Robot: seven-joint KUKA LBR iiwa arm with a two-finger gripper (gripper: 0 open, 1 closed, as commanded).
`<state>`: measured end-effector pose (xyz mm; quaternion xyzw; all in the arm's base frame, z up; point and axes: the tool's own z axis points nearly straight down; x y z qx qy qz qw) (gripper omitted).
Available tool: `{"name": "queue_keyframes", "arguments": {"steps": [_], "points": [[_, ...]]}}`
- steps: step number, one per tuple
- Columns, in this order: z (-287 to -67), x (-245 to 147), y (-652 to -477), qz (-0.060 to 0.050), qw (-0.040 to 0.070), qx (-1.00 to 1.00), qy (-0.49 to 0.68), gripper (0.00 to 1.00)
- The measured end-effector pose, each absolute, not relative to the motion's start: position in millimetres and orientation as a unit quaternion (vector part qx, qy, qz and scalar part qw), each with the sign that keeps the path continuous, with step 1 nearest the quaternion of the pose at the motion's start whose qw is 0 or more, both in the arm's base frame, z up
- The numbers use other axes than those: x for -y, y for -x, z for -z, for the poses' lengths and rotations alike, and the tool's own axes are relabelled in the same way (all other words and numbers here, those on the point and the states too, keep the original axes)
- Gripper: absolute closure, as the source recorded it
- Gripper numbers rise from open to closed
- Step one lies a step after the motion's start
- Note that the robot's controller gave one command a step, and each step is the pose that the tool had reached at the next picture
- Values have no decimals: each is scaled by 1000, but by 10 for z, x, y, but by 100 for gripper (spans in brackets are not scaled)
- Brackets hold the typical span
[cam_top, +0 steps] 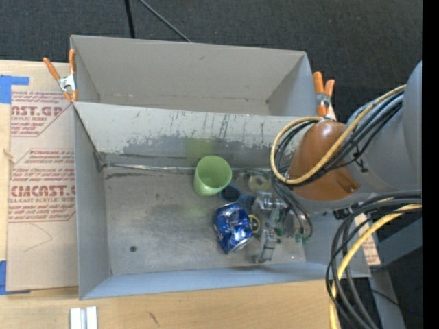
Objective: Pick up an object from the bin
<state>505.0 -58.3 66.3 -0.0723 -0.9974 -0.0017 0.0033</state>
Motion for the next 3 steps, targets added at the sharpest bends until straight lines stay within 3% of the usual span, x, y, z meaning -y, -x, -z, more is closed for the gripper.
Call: {"name": "queue_keyframes", "arguments": {"steps": [1,2,3], "points": [[-692,266,-5031,0,0,999,-47,0],[-692,271,-5031,0,0,999,-47,100],[-810,-84,-5088,1,0,1000,16,100]]}}
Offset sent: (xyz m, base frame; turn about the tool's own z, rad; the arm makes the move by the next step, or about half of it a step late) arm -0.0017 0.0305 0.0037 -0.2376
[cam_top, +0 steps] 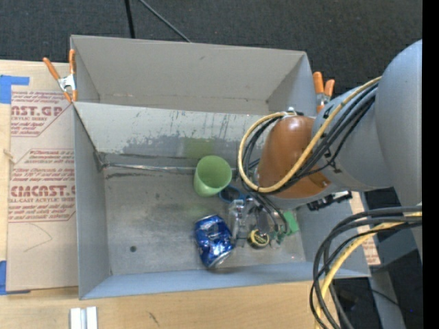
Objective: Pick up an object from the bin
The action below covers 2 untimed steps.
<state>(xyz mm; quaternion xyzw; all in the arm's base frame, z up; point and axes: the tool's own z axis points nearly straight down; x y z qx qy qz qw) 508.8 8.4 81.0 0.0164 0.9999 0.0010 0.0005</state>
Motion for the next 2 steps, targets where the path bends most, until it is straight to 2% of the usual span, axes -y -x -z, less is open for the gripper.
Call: {"name": "queue_keyframes", "arguments": {"steps": [1,2], "points": [[-807,-71,-5085,0,0,-1000,-17,0],[-705,-373,-4896,0,4,-999,34,0]]}}
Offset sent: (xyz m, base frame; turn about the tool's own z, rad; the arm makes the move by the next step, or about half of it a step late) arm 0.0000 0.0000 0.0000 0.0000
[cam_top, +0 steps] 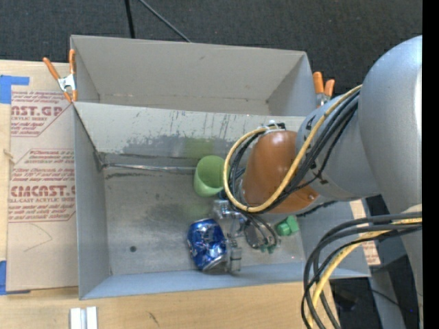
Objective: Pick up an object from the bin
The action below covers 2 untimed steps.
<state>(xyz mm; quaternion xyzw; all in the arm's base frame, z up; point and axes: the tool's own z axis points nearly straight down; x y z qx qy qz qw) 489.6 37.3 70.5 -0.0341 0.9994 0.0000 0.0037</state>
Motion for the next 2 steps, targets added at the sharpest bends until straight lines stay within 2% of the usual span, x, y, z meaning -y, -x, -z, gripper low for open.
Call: {"name": "queue_keyframes", "arguments": {"steps": [1,2], "points": [[-696,-369,-4879,0,0,-999,34,100],[-1087,-411,-4909,0,1,-971,241,100]]}}
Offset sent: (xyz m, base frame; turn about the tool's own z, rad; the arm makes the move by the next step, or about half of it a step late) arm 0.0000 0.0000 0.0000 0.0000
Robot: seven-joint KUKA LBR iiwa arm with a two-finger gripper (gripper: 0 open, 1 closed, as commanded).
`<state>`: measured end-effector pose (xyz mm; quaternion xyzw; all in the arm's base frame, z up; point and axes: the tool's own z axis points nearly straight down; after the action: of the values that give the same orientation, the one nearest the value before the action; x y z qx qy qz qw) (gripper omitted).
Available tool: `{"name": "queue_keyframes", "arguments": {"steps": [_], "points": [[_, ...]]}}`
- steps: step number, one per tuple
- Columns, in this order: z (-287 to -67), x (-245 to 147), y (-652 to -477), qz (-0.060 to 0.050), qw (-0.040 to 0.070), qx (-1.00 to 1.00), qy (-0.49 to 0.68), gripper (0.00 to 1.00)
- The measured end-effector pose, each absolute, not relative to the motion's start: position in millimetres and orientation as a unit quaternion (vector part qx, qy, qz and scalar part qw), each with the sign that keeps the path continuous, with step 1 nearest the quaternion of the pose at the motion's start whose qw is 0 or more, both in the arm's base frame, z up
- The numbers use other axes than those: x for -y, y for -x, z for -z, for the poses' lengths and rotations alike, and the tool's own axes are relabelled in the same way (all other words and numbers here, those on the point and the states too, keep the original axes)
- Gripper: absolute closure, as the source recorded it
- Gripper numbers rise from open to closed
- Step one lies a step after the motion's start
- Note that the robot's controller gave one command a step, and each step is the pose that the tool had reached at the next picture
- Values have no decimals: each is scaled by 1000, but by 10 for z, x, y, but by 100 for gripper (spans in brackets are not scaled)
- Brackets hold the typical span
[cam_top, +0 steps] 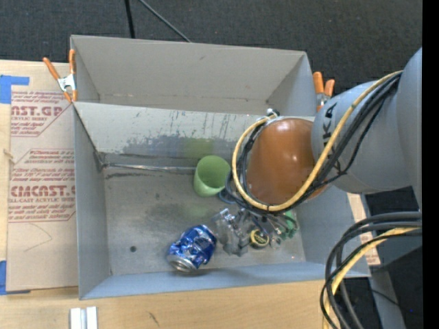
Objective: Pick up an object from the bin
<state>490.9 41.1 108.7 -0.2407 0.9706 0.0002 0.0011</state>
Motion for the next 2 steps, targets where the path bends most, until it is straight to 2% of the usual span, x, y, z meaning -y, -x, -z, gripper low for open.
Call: {"name": "queue_keyframes", "arguments": {"steps": [1,2], "points": [[-1078,-411,-4904,0,0,-971,240,0],[-1382,-252,-5467,0,3,-978,208,0]]}}
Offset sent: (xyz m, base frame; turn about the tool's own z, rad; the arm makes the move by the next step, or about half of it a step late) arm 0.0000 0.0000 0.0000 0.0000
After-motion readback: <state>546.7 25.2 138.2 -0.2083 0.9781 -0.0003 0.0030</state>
